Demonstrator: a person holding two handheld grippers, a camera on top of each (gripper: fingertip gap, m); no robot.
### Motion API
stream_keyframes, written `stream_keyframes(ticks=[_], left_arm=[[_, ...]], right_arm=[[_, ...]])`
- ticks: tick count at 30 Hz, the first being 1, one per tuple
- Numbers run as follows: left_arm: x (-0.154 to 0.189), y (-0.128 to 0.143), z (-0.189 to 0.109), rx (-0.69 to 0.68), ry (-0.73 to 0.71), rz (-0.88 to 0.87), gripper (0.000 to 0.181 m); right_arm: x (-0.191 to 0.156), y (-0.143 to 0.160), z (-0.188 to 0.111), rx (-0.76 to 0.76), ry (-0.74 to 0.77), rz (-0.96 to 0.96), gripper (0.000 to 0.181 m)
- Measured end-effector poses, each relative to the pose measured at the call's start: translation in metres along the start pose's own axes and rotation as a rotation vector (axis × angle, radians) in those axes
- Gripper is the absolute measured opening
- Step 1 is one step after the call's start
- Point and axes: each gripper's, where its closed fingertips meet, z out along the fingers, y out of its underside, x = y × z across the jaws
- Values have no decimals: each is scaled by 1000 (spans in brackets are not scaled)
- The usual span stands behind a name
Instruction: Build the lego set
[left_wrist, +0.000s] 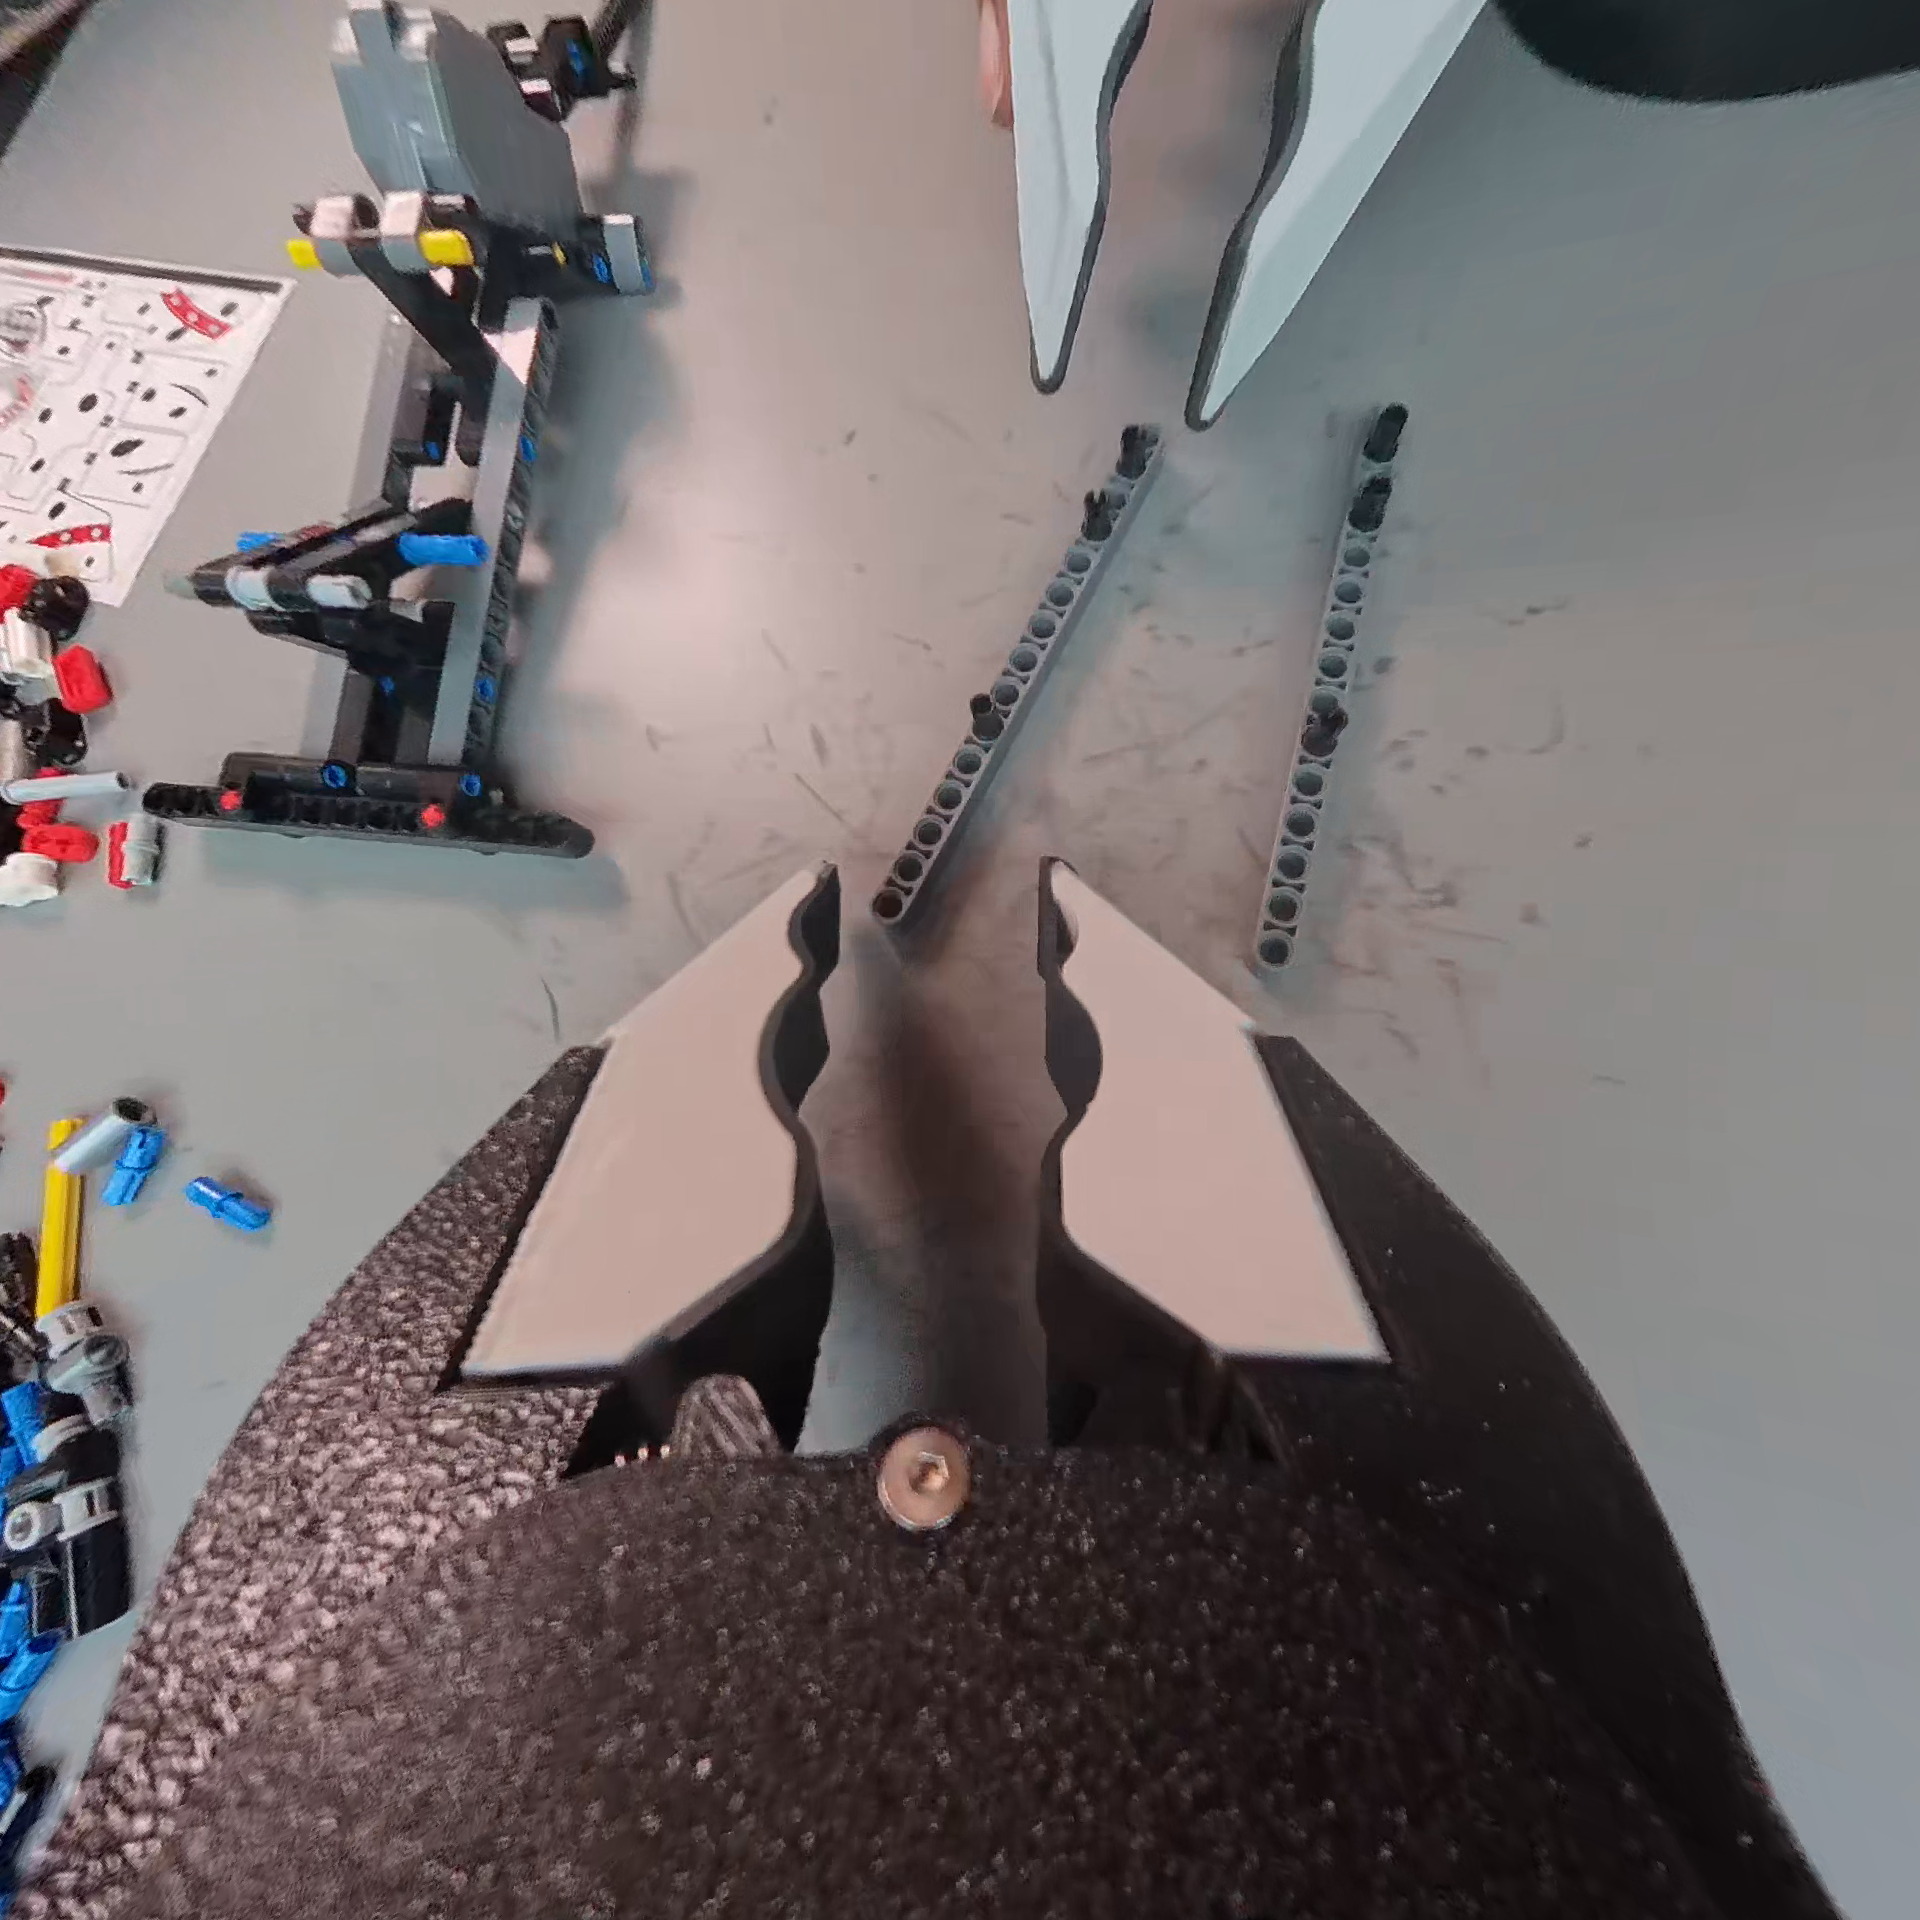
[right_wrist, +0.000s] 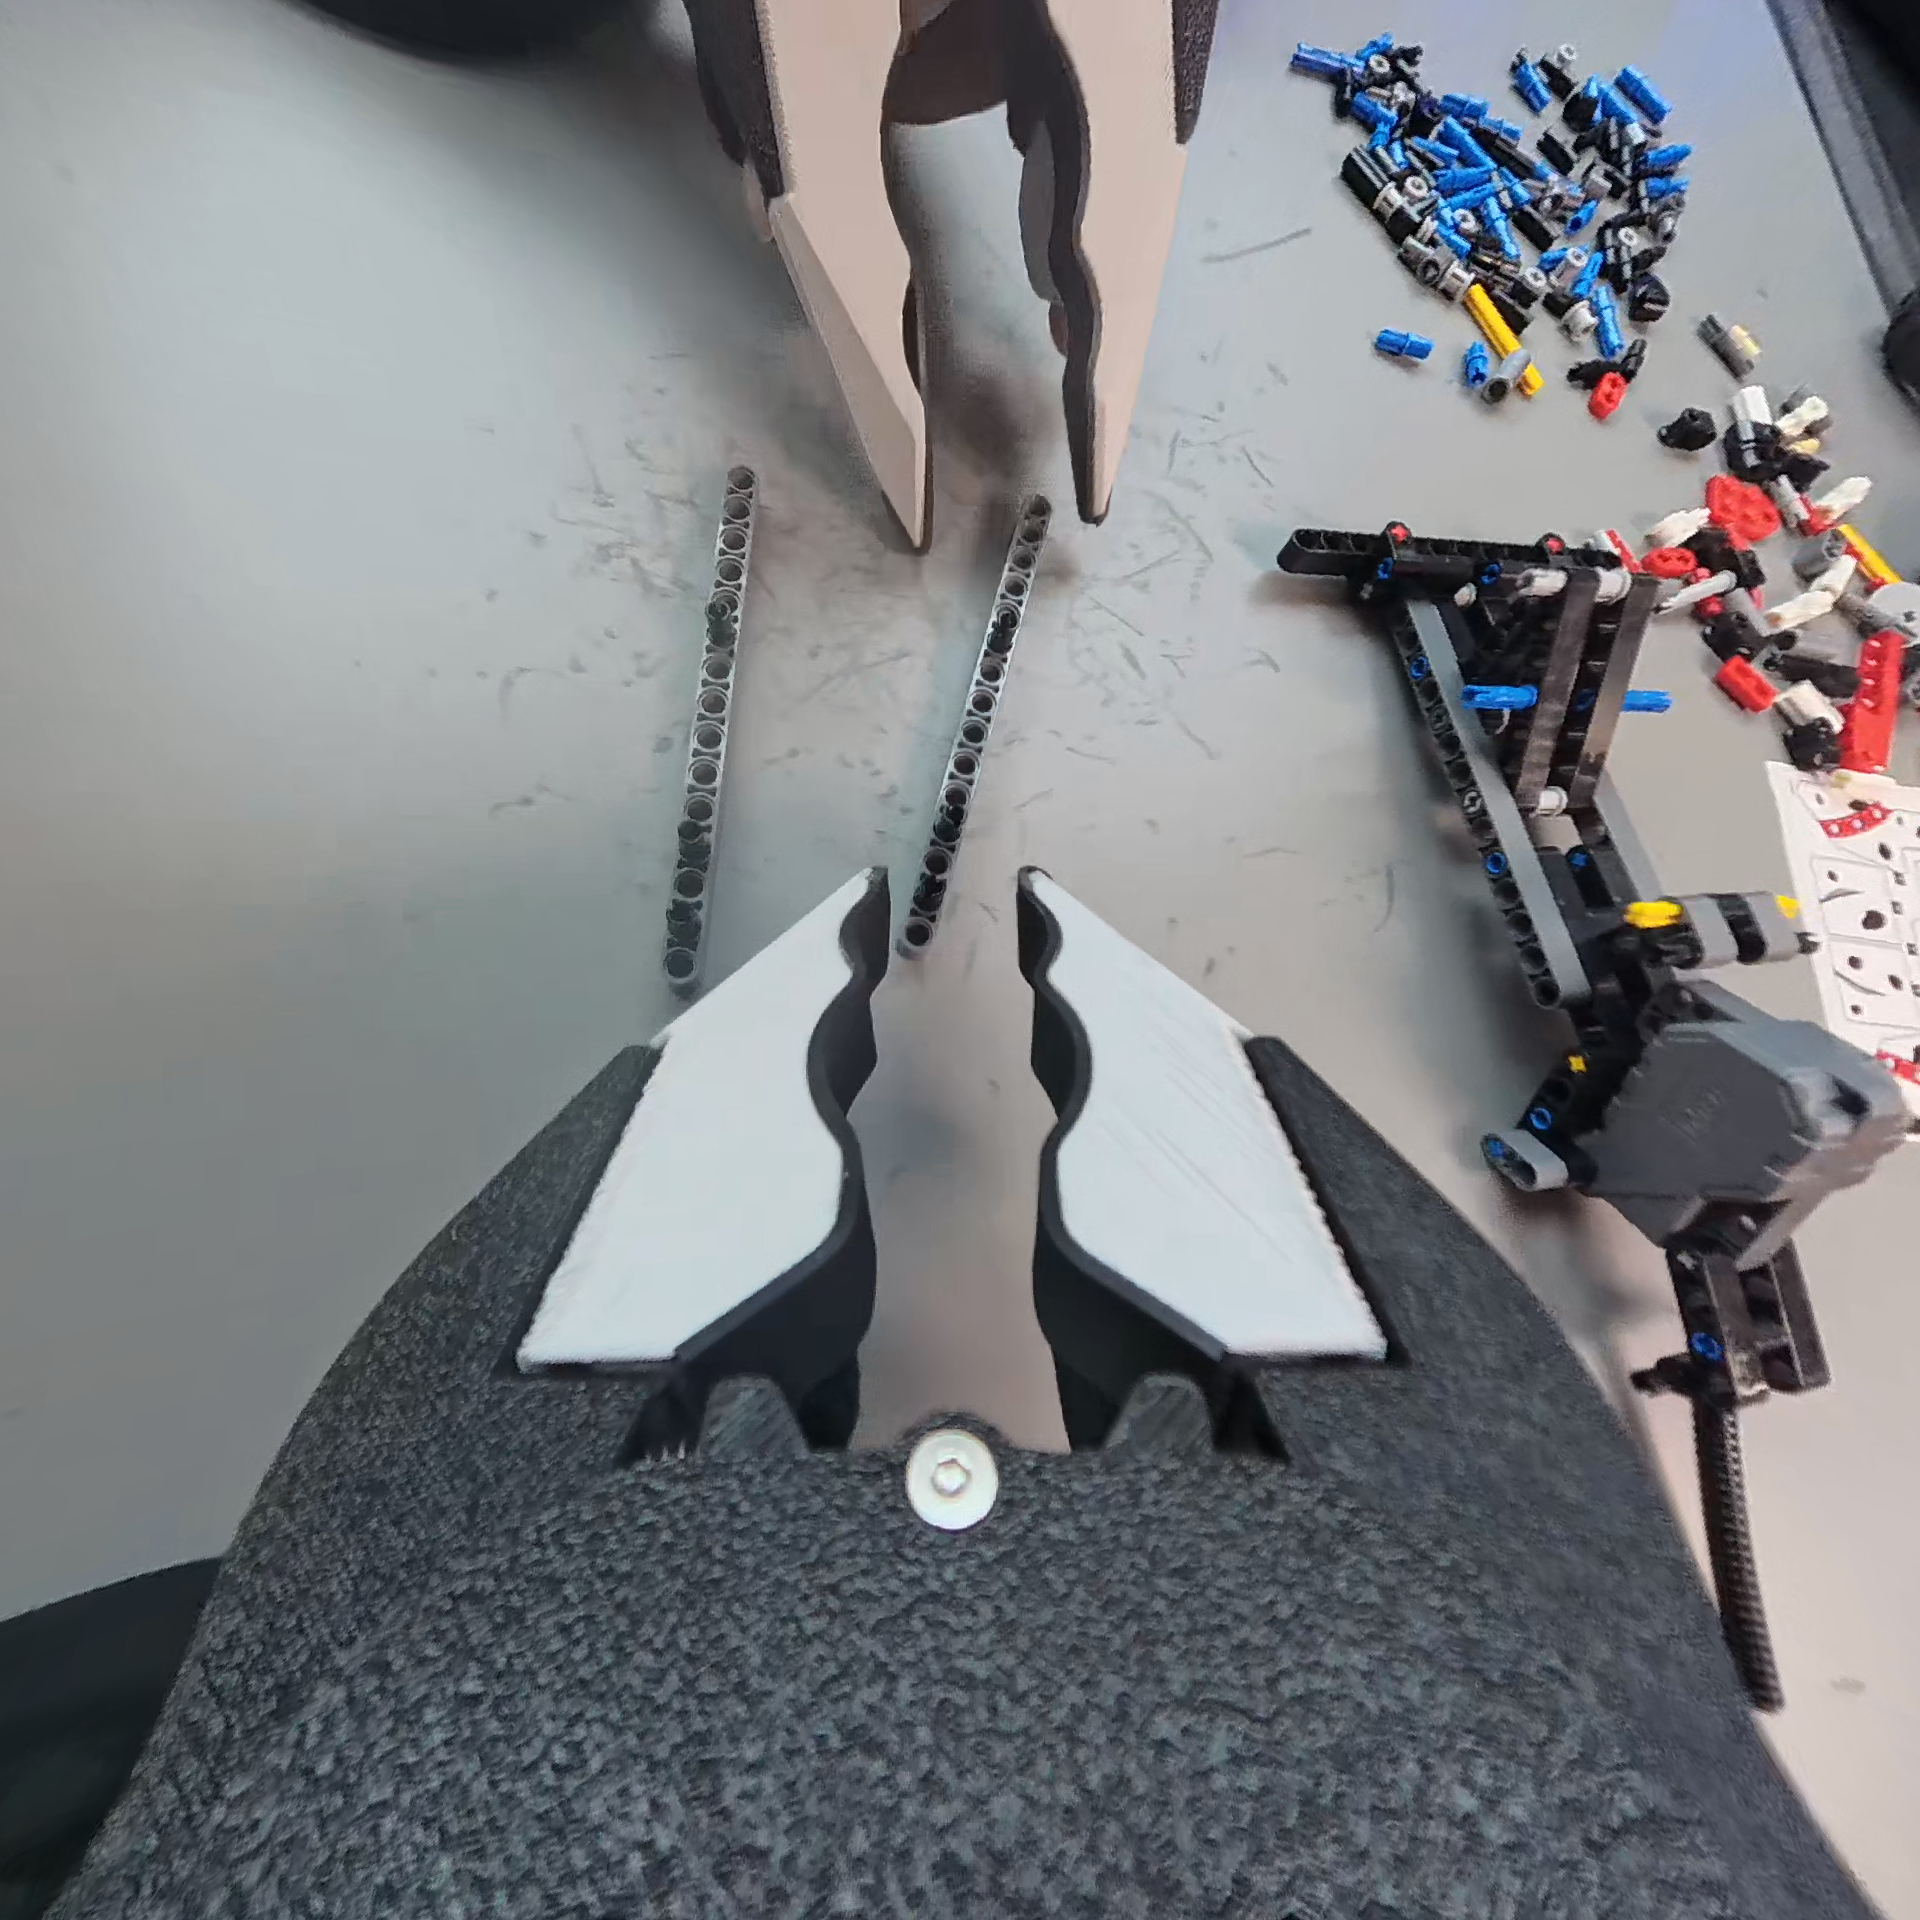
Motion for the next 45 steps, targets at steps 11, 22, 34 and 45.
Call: stream_keyframes(ticks=[11,22,34,45], left_arm=[[22,4,-5,3,-12,142,10],[6,11,-11,-7,-116,133,11],[-9,8,-22,40,-197,89,16],[-35,-8,-49,191,-311,-34,28]], right_arm=[[-11,10,12,-52,-23,2,7],[-2,8,17,-46,52,-36,8],[14,6,16,-42,159,-71,15],[109,5,-46,144,582,153,54]])
